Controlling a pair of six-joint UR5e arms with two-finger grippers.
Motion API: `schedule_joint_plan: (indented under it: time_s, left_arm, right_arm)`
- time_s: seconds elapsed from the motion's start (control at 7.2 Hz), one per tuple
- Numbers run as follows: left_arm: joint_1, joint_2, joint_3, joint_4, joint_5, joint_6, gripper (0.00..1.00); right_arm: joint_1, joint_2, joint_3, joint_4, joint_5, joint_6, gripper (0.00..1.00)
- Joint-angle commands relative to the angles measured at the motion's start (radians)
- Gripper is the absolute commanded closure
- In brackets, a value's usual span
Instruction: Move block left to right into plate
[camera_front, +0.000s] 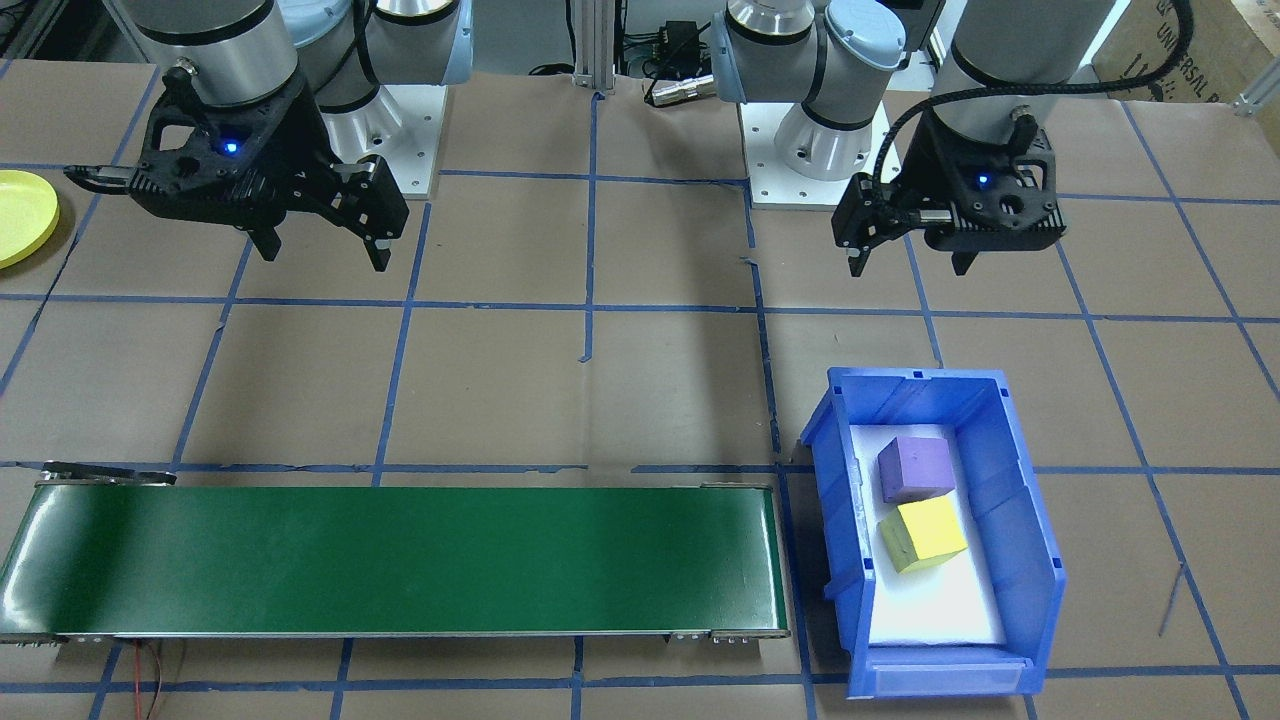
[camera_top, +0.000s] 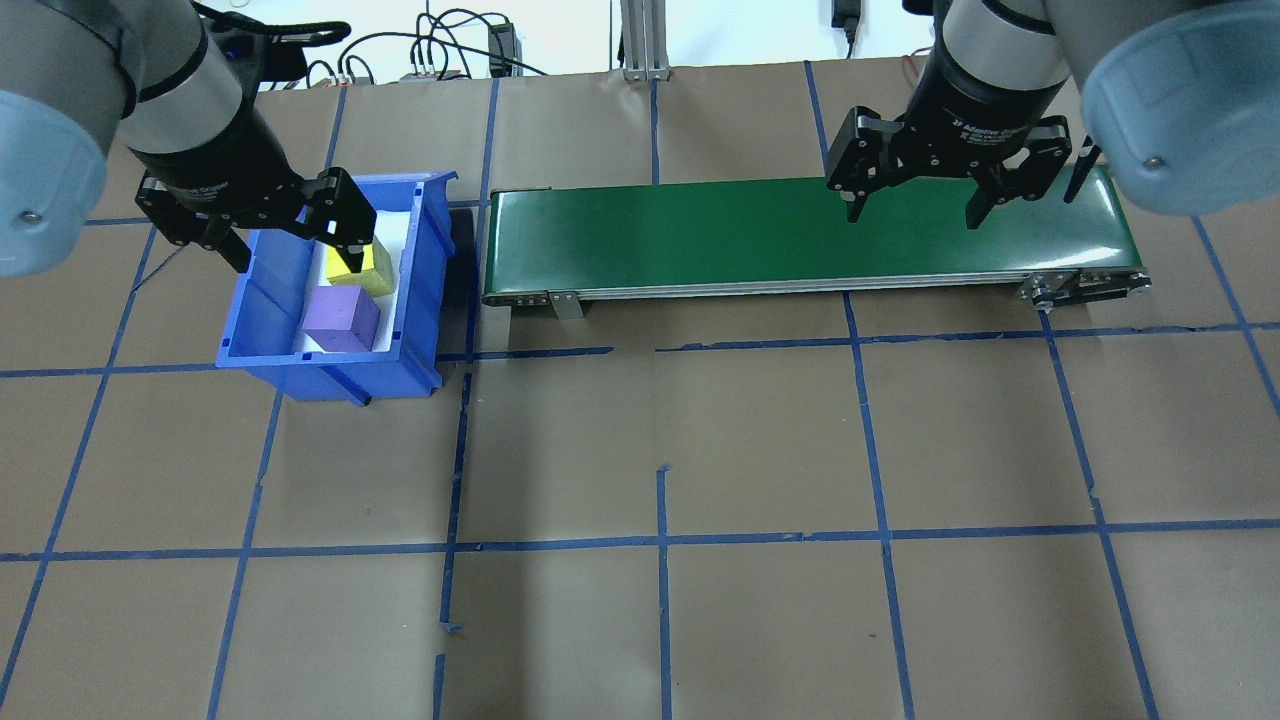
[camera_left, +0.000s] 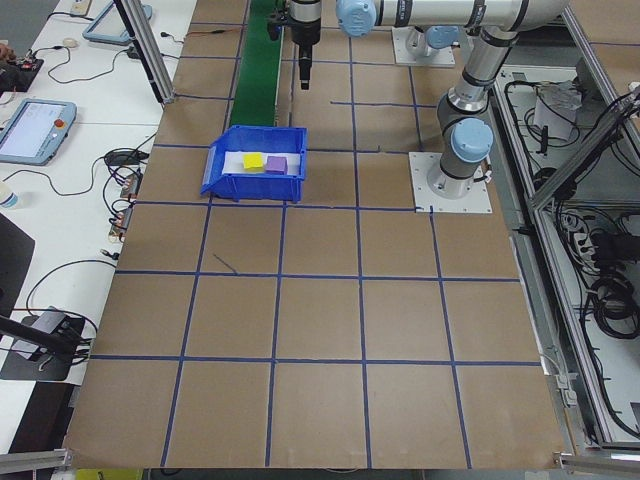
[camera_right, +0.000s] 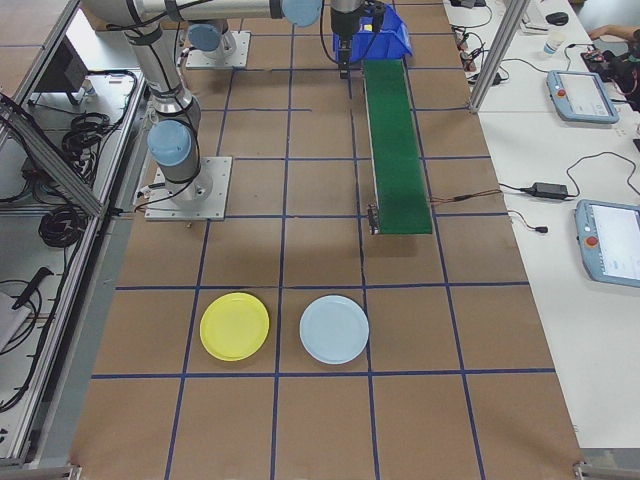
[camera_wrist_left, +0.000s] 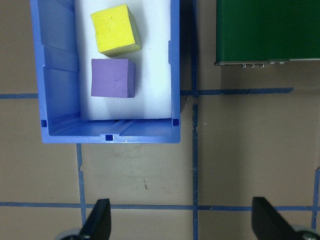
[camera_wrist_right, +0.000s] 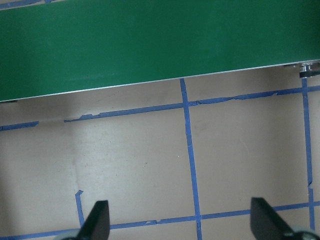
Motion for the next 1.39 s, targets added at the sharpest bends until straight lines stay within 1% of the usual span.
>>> schedule_joint_plan:
  time_s: [0.0, 0.14, 0.28, 0.42, 0.56, 0.69, 0.97, 1.11, 1.25]
  left_arm:
    - [0.098, -0.074, -0.077, 0.056, -0.008, 0.094, 0.0]
    - [0.098, -0.149, -0.097, 0.174, -0.002, 0.095, 0.0]
    - [0.098, -0.203, -0.082, 0.225, -0.002, 0.103, 0.0]
    - [0.1, -0.243, -0.082, 0.283, -0.001, 0.174, 0.0]
    - [0.1, -0.299, -0.082, 0.37, -0.001, 0.224, 0.0]
    - [0.101, -0.339, -0.08, 0.394, -0.002, 0.223, 0.0]
    - [0.101, -0.367, -0.091, 0.413, -0.002, 0.229, 0.0]
    - [0.101, -0.375, -0.099, 0.416, 0.002, 0.233, 0.0]
    - [0.101, -0.38, -0.099, 0.416, 0.022, 0.242, 0.0]
  right_arm:
    - [0.0, 0.0, 0.0, 0.0, -0.001, 0.0, 0.0]
    - [0.0, 0.0, 0.0, 0.0, -0.001, 0.0, 0.0]
    - [0.0, 0.0, 0.0, 0.0, -0.001, 0.0, 0.0]
    - [0.0, 0.0, 0.0, 0.0, -0.001, 0.0, 0.0]
    - [0.0, 0.0, 0.0, 0.0, 0.0, 0.0, 0.0]
    - [0.0, 0.0, 0.0, 0.0, -0.001, 0.0, 0.0]
    - [0.0, 0.0, 0.0, 0.0, 0.0, 0.0, 0.0]
    - [0.0, 0.0, 0.0, 0.0, -0.001, 0.0, 0.0]
    - [0.0, 0.0, 0.0, 0.0, -0.001, 0.0, 0.0]
